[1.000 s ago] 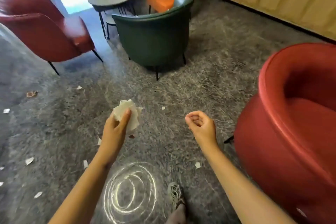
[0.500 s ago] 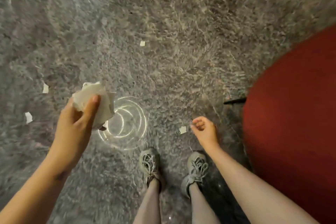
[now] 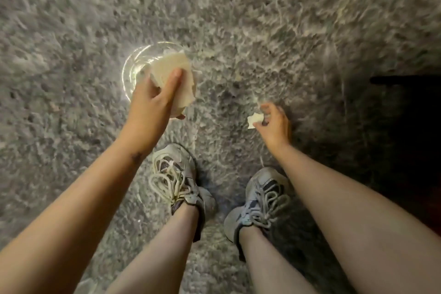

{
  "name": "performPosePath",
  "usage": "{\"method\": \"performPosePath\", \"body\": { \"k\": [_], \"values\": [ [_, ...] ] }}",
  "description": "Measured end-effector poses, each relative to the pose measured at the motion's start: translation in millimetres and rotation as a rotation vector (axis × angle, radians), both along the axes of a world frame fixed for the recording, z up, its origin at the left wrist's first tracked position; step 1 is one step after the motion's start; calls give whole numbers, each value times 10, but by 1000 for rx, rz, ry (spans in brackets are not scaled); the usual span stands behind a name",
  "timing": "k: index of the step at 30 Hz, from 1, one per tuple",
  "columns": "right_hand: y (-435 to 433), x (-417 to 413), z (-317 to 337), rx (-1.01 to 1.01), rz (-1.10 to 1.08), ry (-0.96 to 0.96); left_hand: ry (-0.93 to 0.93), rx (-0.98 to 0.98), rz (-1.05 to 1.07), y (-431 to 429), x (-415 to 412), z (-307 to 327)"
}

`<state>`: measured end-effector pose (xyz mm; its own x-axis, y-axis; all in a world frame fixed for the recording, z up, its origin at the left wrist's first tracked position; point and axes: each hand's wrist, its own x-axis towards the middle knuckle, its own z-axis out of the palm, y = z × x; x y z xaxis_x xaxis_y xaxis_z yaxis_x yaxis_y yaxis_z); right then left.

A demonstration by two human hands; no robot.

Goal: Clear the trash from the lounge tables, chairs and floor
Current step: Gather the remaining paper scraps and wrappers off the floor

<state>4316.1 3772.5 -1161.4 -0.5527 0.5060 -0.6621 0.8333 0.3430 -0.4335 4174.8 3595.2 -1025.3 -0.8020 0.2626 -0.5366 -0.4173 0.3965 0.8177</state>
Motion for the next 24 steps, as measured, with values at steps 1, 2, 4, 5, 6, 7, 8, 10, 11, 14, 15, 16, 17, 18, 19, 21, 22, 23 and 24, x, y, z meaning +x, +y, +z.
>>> {"method": "performPosePath", "body": {
  "k": [1, 2, 4, 5, 6, 7, 8, 10, 11, 14, 15, 16, 17, 18, 19, 21, 22, 23, 24],
  "values": [
    [-3, -1, -56, 4, 43, -2, -11, 10, -9, 33, 24, -86],
    [-5, 0, -102, 8, 76, -11, -20, 13, -12, 63, 44, -164],
    [-1, -4, -168, 40, 127, -22, -50, -8, -2, 121, 95, -297],
    [2, -2, -195, 61, 143, -16, -74, -14, 8, 148, 128, -357],
    [6, 2, -219, 78, 158, -12, -101, -9, 15, 175, 165, -417],
    [9, 1, -237, 89, 170, -10, -125, -6, 17, 202, 204, -473],
    [11, 4, -250, 94, 176, -4, -144, -6, 7, 231, 238, -522],
    [22, 4, -258, 85, 173, 11, -166, -1, -29, 292, 299, -602],
    [27, 5, -254, 78, 169, 14, -173, 11, -45, 320, 323, -639],
    [61, -22, -170, 60, 112, 42, -207, 47, -59, 393, 374, -708],
    [77, -50, -108, 52, 72, 70, -220, 53, -61, 406, 371, -706],
    [93, -83, -29, 47, 36, 102, -229, 61, -59, 412, 360, -689],
    [107, -124, 71, 44, 7, 136, -234, 66, -51, 405, 338, -653],
    [114, -173, 187, 39, -21, 171, -235, 68, -42, 387, 305, -598],
    [110, -233, 323, 28, -53, 205, -228, 64, -44, 357, 264, -521],
    [82, -388, 667, -13, -143, 278, -202, 50, -70, 279, 162, -311],
    [61, -483, 867, -40, -200, 323, -188, 43, -83, 236, 100, -184],
    [33, -588, 1087, -64, -256, 373, -176, 36, -86, 188, 25, -38],
    [-2, -702, 1325, -91, -308, 426, -165, 27, -82, 135, -63, 127]
  ]
}}
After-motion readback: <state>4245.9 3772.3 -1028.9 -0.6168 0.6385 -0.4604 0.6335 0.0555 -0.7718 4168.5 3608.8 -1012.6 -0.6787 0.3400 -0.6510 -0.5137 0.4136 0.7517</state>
